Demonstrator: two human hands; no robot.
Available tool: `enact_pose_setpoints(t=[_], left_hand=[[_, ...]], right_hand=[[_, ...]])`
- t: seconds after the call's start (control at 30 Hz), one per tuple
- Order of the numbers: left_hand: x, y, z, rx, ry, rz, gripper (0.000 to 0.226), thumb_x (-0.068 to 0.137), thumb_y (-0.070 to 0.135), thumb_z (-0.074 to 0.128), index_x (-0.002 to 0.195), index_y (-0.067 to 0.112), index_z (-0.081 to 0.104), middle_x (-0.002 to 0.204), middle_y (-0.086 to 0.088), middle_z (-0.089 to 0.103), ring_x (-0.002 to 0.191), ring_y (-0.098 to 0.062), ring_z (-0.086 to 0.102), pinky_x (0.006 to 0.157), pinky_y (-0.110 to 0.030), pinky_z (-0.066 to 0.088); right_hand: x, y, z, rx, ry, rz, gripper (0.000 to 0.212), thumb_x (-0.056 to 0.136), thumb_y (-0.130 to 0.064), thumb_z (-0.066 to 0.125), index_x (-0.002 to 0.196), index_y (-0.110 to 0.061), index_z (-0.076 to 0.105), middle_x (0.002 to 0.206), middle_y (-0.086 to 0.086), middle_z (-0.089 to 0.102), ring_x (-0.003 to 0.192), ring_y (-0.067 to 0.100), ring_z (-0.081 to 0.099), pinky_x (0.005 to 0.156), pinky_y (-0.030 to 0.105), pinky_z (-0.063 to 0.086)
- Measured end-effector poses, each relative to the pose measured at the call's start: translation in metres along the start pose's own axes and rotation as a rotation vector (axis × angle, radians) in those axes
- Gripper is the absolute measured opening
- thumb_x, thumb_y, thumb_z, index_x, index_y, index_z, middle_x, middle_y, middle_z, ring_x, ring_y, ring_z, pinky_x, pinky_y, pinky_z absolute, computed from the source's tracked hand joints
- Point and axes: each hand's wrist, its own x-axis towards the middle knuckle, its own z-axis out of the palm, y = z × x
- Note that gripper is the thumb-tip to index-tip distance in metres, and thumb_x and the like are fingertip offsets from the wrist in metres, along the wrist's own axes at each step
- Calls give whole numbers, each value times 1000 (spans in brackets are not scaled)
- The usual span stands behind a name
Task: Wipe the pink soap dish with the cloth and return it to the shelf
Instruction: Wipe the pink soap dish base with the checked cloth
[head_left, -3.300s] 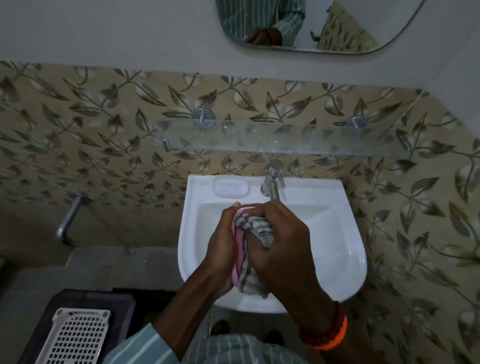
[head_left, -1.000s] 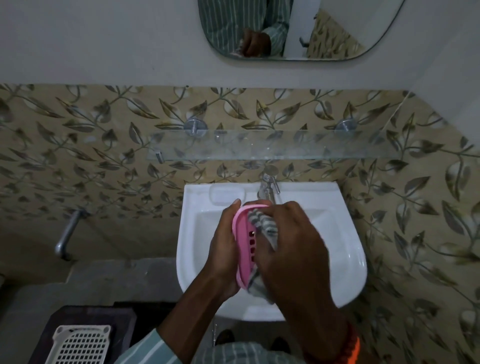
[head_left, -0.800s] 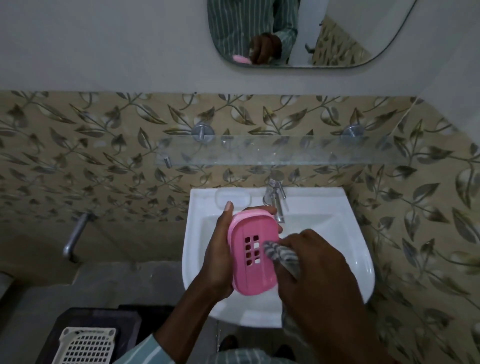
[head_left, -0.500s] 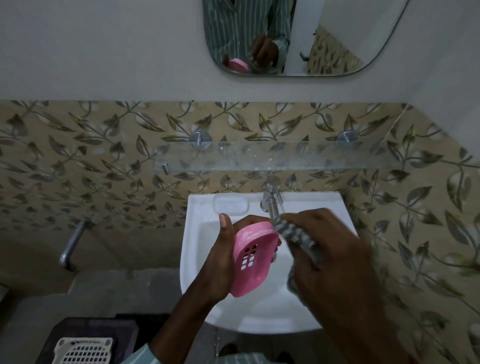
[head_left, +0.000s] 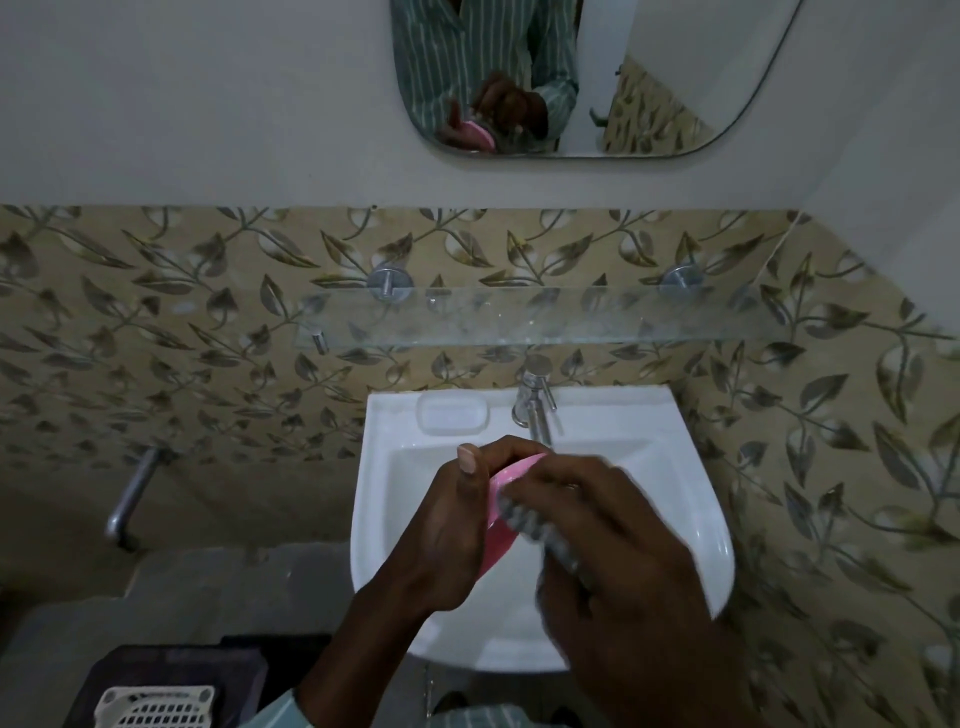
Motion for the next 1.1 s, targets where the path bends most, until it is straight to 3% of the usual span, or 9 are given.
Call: enact_pose_setpoints(t=[0.13,0.23,0.4,0.53,0.63,0.73,0.93,1.03,1.1], left_hand=[[1,0,1,1,42,-8,79,80,90,36,111,30,76,106,-4,77,103,-24,73,91,-38,57],[4,2,4,16,50,-24,81,72,97,35,104,36,77,96,-2,77,89,-22,72,82,-40,57],[3,7,5,-11,8,-12,74,87,82,35,112,24,74,107,-5,77,106,-25,73,91,-32,57],[4,3,4,7,55,-23,80,65,99,39,98,39,80,89,0,79,81,-15,73,76,-29,60],[5,2,4,19,31,-51,80,71,96,39,102,34,79,98,-11,78,92,-23,73,84,-37,58],[3,2,5,35,23,-56,75,82,88,36,108,31,77,105,-5,78,106,-26,73,93,-36,57],[2,0,6,142,15,-48,94,71,98,31,112,25,74,106,-21,72,97,-46,66,87,-60,53],[2,1,5,185,-4,-8,83,86,86,26,108,19,70,104,-3,76,104,-24,71,94,-35,55],[-1,4,8,158,-32,8,76,89,81,27,105,23,72,101,4,75,101,-19,71,91,-32,55]], right_hand=[[4,7,-2,-30,-25,11,32,78,-9,64,109,-6,72,111,10,69,97,25,68,83,33,59],[8,24,-4,48,-1,136,34,83,5,60,113,-7,70,113,7,66,103,23,64,88,37,57],[6,0,0,41,-38,-42,40,81,-16,48,114,-10,69,118,4,65,105,20,63,85,29,57],[13,28,-5,23,-46,131,36,82,1,57,114,-12,68,112,1,64,100,19,62,81,35,57],[13,19,-2,6,-45,98,34,83,-5,55,114,-10,68,112,2,65,101,18,62,82,34,58],[6,1,3,15,-61,-14,38,80,-16,48,110,-10,70,112,4,68,100,19,65,81,29,59],[10,29,-7,-10,-89,141,38,79,3,64,113,-11,69,110,2,67,99,19,63,80,35,58],[4,6,-2,1,-75,-12,37,80,-9,56,114,-10,69,112,4,68,99,20,65,84,31,58],[2,7,-4,14,-89,-40,37,81,-14,54,116,-11,66,113,5,68,100,20,66,86,28,56]])
